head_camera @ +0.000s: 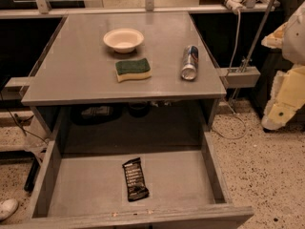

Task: Pick rxbar chocolate from top drawer and place on counter

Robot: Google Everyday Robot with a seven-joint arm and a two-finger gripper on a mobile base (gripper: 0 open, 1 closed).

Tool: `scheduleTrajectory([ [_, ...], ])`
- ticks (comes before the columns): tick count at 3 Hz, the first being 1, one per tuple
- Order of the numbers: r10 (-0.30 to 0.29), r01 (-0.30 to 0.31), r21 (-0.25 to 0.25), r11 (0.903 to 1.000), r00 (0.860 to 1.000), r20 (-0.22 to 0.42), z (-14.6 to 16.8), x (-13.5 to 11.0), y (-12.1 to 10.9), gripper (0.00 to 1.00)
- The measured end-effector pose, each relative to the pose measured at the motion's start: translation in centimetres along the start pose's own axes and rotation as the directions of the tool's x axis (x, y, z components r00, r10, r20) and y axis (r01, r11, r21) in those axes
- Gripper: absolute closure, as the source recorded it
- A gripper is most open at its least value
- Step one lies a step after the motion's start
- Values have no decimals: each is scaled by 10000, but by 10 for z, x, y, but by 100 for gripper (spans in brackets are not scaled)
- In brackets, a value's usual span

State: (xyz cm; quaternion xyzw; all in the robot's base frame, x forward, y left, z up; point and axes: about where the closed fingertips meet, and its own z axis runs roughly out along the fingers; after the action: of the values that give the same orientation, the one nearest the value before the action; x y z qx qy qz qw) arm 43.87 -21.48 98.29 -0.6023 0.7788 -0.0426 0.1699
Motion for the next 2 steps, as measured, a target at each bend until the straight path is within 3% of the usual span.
scheduleTrajectory([
  [1, 0, 0, -1, 10000, 10000, -1, 0, 0, 0, 0],
  [2, 7, -9, -161, 9999, 9999, -144, 17, -3, 21, 0],
])
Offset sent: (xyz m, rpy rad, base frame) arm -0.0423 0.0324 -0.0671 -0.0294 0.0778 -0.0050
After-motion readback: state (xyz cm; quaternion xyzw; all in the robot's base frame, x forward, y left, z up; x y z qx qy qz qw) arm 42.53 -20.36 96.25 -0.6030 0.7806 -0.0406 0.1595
